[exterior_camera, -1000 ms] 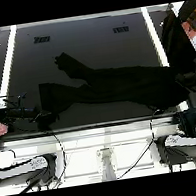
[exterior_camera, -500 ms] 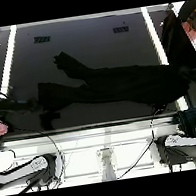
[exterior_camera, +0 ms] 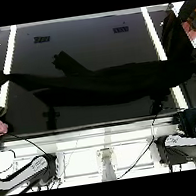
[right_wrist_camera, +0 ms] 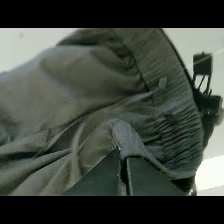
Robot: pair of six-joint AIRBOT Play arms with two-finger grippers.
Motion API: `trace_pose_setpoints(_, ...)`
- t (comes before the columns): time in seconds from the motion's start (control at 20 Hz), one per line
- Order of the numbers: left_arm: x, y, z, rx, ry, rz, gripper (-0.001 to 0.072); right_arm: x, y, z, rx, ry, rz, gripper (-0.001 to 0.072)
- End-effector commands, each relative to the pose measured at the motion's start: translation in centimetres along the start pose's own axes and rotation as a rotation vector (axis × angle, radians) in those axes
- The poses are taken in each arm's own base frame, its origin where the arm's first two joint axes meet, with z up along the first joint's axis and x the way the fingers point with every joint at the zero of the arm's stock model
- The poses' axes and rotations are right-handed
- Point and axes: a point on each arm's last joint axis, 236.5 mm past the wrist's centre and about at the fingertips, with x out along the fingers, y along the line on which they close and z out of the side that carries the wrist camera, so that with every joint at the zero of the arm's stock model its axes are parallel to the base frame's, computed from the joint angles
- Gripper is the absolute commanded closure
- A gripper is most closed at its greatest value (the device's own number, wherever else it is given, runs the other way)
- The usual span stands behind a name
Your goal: Fold the clothes and pants, and hang the long-sleeved shirts on hangers.
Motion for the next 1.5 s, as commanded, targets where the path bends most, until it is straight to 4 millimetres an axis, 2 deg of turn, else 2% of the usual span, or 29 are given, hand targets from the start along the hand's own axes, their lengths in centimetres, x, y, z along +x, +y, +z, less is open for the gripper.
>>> trace_pose_setpoints(0.0, -1.8, 2.2, 1.2, -0.033, -0.045, 0.050, 0.0704, -1.2, 0.3, 0.7, 0.005, -0.016, -0.001, 0.0698)
trace_pose_setpoints(0.15, -1.8, 2.5, -0.8, -0.051, 0.028, 0.036, 0.0704, -1.1, -1.0, -2.3, -0.003, 0.109, -0.051, 0.0698)
trace_pose_setpoints(0.3, -0.8, 2.9, -5.0, -0.070, 0.164, 0.034, 0.0705, -0.8, -2.4, -5.3, 0.058, 0.196, -0.044, 0.0698)
trace_pose_setpoints(0.4, 0.4, 3.1, -8.9, -0.107, 0.268, 0.017, 0.0705, -0.8, -4.0, -8.0, 0.121, 0.245, -0.047, 0.0698)
trace_pose_setpoints(0.55, 2.1, 2.4, -14.6, -0.118, 0.383, -0.034, 0.0706, -0.8, -6.1, -13.4, 0.233, 0.329, -0.038, 0.0697)
trace_pose_setpoints(0.7, 3.2, 1.7, -18.8, -0.153, 0.451, -0.066, 0.0706, 0.0, -7.6, -18.5, 0.303, 0.416, -0.042, 0.0698)
trace_pose_setpoints(0.75, 3.6, 1.4, -20.1, -0.163, 0.477, -0.080, 0.0706, 0.3, -8.1, -19.5, 0.320, 0.438, -0.048, 0.0698)
trace_pose_setpoints(0.8, 4.0, 1.3, -21.2, -0.179, 0.493, -0.084, 0.0706, 0.5, -8.5, -20.1, 0.328, 0.450, -0.059, 0.0697)
trace_pose_setpoints(0.95, 4.9, 1.1, -24.3, -0.184, 0.534, -0.097, 0.0706, 0.2, -10.5, -19.3, 0.306, 0.413, -0.136, 0.0698)
trace_pose_setpoints(1.1, 4.9, 3.3, -26.5, -0.144, 0.584, -0.010, 0.0706, 0.0, -12.4, -19.6, 0.292, 0.440, -0.208, 0.0698)
trace_pose_setpoints(1.25, 4.4, 5.6, -27.2, -0.086, 0.616, 0.077, 0.0706, 0.6, -13.8, -19.9, 0.280, 0.459, -0.247, 0.0698)
trace_pose_setpoints(1.45, 5.1, 7.4, -26.0, -0.054, 0.554, 0.143, 0.0706, 0.4, -15.8, -17.6, 0.250, 0.392, -0.311, 0.0698)
